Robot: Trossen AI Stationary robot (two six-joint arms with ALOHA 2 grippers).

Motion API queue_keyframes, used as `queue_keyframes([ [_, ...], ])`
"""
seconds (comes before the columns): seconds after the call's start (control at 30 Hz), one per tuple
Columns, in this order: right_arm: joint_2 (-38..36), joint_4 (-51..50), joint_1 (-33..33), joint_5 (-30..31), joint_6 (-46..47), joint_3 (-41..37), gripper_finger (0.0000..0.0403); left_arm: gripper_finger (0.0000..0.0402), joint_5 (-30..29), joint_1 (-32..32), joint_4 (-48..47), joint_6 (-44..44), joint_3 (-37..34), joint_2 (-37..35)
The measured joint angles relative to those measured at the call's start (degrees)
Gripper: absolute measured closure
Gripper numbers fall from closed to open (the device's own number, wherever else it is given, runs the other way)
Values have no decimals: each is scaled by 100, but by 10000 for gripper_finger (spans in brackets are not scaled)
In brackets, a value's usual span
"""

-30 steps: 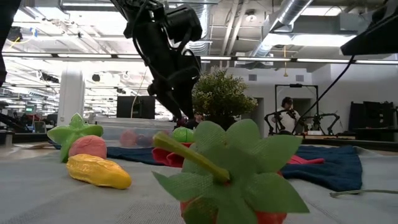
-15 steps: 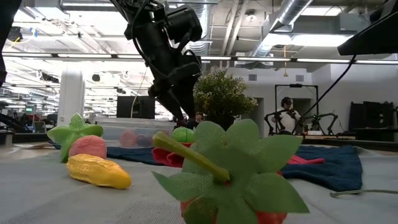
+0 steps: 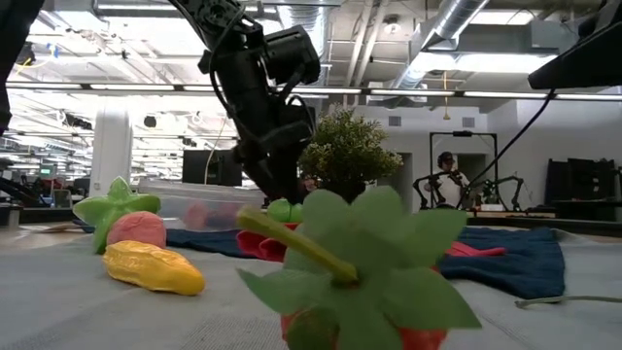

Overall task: Pick and placing Produce into tupperware
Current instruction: Put the green cabbage into the transparent bin

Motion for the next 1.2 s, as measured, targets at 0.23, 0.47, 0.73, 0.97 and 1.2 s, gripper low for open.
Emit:
queue_keyframes([
  [0.23, 0, 2, 0, -9, 8, -2, 178, 106, 123, 18, 56, -15, -2, 198],
  [0.47, 0, 1, 2, -9, 7, -2, 178, 106, 171, 18, -123, -134, 6, 203],
  [0.73, 0, 1, 2, -7, 9, -2, 178, 118, 410, 60, -98, -205, 35, 203],
  [0.97, 0, 2, 2, -9, 9, -2, 178, 144, 604, 84, -94, -221, 35, 201],
  [1.2, 0, 4, 4, -9, 9, -2, 178, 170, 669, 119, -28, -211, 35, 206],
])
